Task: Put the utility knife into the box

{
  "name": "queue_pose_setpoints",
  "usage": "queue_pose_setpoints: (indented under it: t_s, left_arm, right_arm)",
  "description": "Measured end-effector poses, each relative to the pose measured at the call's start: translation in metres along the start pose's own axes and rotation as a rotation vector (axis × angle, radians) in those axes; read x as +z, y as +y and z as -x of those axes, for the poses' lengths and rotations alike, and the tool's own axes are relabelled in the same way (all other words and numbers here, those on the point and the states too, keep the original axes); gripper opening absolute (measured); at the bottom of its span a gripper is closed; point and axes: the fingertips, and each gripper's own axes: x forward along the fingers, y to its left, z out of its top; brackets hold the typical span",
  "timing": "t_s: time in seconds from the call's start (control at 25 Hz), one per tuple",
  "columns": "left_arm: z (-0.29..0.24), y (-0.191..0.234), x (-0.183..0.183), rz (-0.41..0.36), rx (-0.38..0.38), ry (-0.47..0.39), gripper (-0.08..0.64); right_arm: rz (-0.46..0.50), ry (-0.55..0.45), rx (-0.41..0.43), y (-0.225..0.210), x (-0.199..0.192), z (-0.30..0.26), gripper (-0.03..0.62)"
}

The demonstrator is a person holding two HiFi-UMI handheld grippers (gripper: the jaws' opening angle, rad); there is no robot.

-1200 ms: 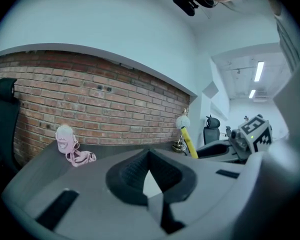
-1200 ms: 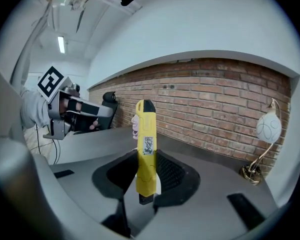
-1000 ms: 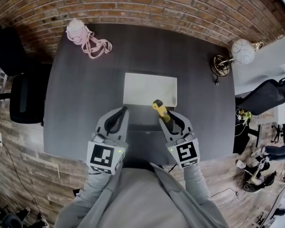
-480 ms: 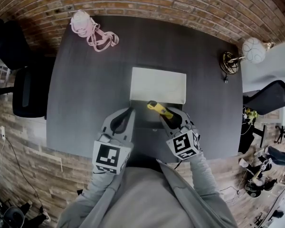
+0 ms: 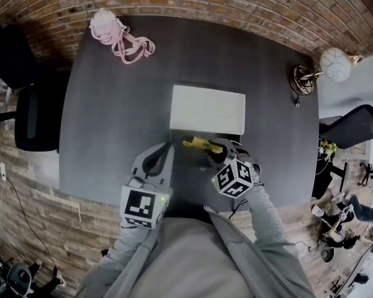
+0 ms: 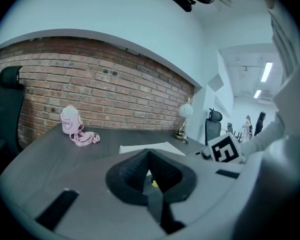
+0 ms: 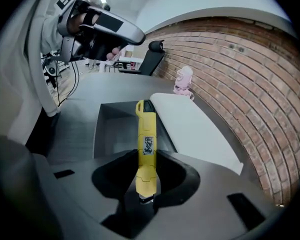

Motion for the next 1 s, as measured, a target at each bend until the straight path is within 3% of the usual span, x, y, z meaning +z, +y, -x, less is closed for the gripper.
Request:
queue_pose_setpoints:
  t_s: [0.48,1.0]
  left_arm:
    - [-0.002,0.007,-0.001,0.004,0.014,0.001,0.020]
    - [-0.006,0.009,0.003,-0.006,0.012,0.002,0.019]
  right_arm:
    - [0.052,0.106,0.114,0.011,-0.015,-0.028,0.126]
    - [0.036,0.121,0.157,0.013,-0.017,-0.035,0.126]
